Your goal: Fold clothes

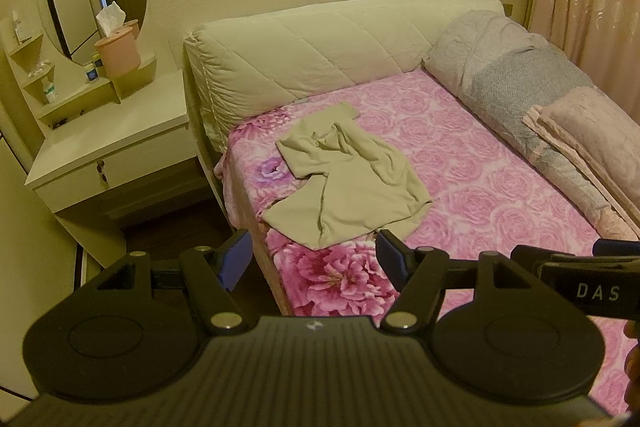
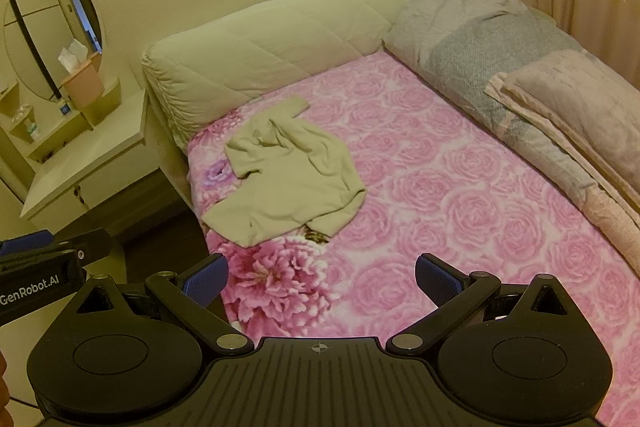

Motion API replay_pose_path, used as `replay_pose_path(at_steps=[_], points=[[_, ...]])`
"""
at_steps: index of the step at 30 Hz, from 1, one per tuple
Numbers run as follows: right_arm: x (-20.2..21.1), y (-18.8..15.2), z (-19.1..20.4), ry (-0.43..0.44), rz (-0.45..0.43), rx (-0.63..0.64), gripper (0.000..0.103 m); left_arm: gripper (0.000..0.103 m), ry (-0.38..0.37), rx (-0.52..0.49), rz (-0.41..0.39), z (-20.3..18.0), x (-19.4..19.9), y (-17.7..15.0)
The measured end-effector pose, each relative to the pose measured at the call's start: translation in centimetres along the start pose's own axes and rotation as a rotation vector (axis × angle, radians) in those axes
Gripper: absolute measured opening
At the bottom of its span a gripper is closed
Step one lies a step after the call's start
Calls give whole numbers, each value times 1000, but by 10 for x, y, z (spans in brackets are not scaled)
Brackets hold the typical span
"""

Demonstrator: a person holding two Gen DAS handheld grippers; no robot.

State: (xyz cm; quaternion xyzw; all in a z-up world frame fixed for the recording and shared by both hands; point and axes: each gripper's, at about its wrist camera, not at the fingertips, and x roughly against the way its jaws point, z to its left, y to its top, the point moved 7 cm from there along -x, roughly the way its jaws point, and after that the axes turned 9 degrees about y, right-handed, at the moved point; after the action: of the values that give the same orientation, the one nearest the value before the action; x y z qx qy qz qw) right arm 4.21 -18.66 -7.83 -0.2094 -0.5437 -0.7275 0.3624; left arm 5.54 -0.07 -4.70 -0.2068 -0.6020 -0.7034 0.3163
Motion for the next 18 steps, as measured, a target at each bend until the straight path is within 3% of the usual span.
replay_pose_path(at_steps=[18], points=[[-8,4,13,4,-19,-8,102,65,-16,2,37,21,-17,2]])
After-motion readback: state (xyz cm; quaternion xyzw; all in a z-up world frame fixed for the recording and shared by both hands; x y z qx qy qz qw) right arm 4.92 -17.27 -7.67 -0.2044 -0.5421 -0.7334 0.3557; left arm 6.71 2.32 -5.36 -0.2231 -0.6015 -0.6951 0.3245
